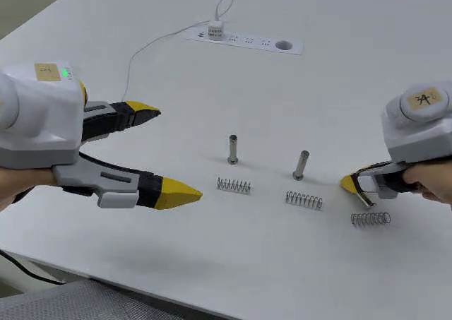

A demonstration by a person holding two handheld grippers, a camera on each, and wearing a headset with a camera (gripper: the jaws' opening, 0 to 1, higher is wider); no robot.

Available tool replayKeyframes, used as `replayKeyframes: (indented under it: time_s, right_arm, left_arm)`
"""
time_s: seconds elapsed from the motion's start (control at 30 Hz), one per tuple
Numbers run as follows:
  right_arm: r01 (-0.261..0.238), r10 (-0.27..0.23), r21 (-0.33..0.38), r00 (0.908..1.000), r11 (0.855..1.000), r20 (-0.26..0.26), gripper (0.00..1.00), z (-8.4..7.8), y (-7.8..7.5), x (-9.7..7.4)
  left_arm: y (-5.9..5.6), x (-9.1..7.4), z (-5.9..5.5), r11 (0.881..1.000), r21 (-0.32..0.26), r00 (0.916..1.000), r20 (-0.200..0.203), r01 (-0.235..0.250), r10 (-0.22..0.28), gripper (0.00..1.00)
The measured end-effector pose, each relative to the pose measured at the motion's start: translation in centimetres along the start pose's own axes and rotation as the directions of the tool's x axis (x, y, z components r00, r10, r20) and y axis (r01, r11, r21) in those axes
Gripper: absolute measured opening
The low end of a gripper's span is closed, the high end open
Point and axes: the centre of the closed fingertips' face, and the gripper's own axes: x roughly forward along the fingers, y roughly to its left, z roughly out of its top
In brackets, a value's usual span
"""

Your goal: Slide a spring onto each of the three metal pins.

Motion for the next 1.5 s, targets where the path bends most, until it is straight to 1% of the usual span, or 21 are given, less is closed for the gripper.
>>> replayKeyframes:
  time_s: [0.17, 0.4, 0.53, 0.67, 0.77, 0.97, 1.07, 1.17, 1.27, 1.33, 1.37, 1.5]
  right_arm:
    - [0.009, -0.009, -0.003, 0.9994, 1.0, 0.034, 0.07, 0.0, -0.4, -0.6]
    - [0.018, -0.018, -0.007, 0.9948, 1.0, 0.101, 0.08, 1.1, -0.7, -1.5]
    - [0.018, -0.017, -0.009, 0.9918, 1.0, 0.127, 0.08, 1.5, -0.7, -1.8]
    - [0.024, -0.021, -0.019, 0.9895, 1.0, 0.143, 0.08, 1.6, -0.7, -2.1]
    - [0.031, -0.023, -0.039, 0.9843, 0.999, 0.175, 0.08, 1.9, -0.5, -2.4]
    - [0.043, -0.035, -0.029, 0.9727, 0.999, 0.229, 0.08, 2.1, -0.8, -3.1]
    - [0.044, -0.037, -0.025, 0.9697, 0.999, 0.241, 0.08, 2.1, -0.8, -3.3]
    - [0.059, -0.048, -0.036, 0.9651, 0.998, 0.257, 0.08, 1.9, -0.9, -3.5]
    - [0.067, -0.057, -0.026, 0.9574, 0.997, 0.283, 0.08, 1.7, -1.0, -3.9]
    - [0.073, -0.068, -0.004, 0.9474, 0.997, 0.313, 0.08, 1.6, -1.0, -4.2]
    - [0.078, -0.078, 0.011, 0.9401, 0.997, 0.332, 0.08, 1.5, -1.1, -4.3]
    - [0.104, -0.096, -0.003, 0.9242, 0.995, 0.37, 0.08, 1.2, -1.0, -4.7]
  left_arm:
    - [-0.2, 0.2, 0.2, 1.0, 0.003, 1.0, 0.004, 0.0, 0.0, 0.91]
    - [-0.6, 0.2, 0.4, 1.0, 0.003, 1.0, 0.001, 0.005, -0.005, 0.91]
    - [-0.8, 0.2, 0.5, 1.0, -0.001, 1.0, 0.006, 0.002, -0.002, 0.91]
    - [-0.8, 0.1, 0.6, 1.0, 0.001, 1.0, 0.008, 0.0, 0.0, 0.91]
    - [-0.9, 0.1, 0.7, 1.0, 0.004, 0.9999, 0.01, -0.001, 0.001, 0.91]
    - [-1.1, 0.1, 0.7, 1.0, 0.01, 1.0, 0.008, 0.001, -0.001, 0.91]
    - [-1.2, 0.0, 0.8, 1.0, 0.013, 1.0, 0.008, -0.001, 0.001, 0.91]
    - [-1.1, -0.2, 0.6, 1.0, 0.015, 1.0, 0.002, -0.006, 0.006, 0.91]
    - [-1.2, -0.4, 0.6, 1.0, 0.012, 1.0, 0.003, -0.008, 0.008, 0.91]
    - [-1.2, -0.5, 0.6, 1.0, 0.013, 0.9999, 0.004, -0.011, 0.011, 0.91]
    - [-1.2, -0.5, 0.6, 1.0, 0.014, 0.9999, 0.004, -0.013, 0.013, 0.91]
    - [-1.4, -0.6, 0.6, 1.0, 0.018, 0.9999, -0.004, -0.013, 0.013, 0.91]
